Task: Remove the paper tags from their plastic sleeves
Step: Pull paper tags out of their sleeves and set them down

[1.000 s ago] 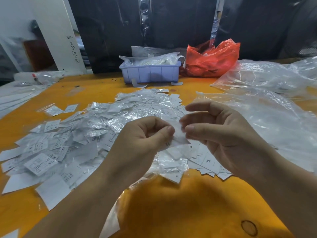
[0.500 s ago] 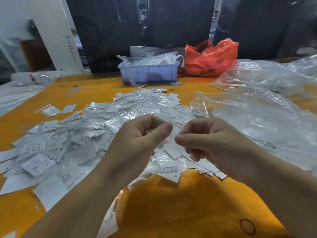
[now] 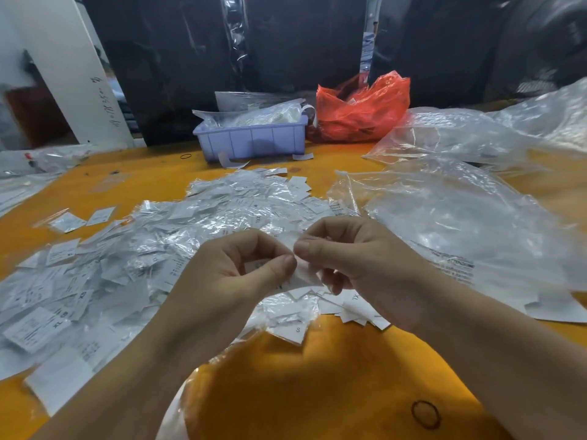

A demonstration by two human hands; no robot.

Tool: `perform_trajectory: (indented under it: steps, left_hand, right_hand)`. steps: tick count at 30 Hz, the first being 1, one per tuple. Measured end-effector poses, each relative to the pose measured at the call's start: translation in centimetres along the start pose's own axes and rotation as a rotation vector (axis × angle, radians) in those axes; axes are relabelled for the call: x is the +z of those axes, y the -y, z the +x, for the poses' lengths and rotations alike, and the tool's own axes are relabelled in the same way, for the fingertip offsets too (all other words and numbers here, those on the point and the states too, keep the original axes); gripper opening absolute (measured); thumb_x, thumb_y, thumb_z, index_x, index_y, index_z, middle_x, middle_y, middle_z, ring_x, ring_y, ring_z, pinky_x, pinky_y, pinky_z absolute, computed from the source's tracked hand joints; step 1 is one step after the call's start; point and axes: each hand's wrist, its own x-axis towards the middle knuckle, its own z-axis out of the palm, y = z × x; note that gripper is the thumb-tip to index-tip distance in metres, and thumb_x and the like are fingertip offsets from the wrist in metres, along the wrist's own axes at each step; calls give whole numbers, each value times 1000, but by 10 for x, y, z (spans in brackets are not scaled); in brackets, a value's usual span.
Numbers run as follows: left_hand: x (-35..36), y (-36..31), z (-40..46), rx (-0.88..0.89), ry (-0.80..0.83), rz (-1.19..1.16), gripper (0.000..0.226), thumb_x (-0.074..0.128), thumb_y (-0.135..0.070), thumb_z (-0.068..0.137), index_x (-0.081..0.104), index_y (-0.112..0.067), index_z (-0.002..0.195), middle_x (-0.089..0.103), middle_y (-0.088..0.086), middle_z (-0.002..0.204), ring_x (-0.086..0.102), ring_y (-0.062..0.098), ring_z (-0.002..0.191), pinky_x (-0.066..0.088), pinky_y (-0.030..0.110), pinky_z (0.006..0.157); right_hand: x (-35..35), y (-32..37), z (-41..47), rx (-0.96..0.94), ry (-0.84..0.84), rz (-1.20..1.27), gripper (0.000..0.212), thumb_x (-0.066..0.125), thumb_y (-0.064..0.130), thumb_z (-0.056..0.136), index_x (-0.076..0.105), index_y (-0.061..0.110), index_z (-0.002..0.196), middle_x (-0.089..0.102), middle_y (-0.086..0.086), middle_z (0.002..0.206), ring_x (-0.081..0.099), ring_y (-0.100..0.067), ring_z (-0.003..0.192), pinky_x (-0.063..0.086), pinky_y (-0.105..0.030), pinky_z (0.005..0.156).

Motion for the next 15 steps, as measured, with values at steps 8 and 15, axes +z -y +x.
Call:
perform_trajectory:
  steps: [8, 15]
  left_hand:
    - [-8, 6, 3, -52, -118, -59, 19, 76, -33, 71, 73, -34, 90, 72, -7, 81, 67, 10, 69, 56, 25, 59]
    - [-10, 6, 4, -82, -206, -120, 33, 80, -26, 73, 67, -32, 103, 73, -9, 90, 66, 9, 72, 56, 23, 61]
  right_hand:
    - [-10, 2, 2, -65, -132, 86, 13, 68, 14, 86, 65, 5, 77, 56, 2, 59, 50, -11, 55, 44, -24, 55]
    - [-14, 5, 3, -53, -172, 167, 27, 68, 12, 84, 58, 12, 59, 55, -3, 56, 52, -14, 53, 46, -29, 59]
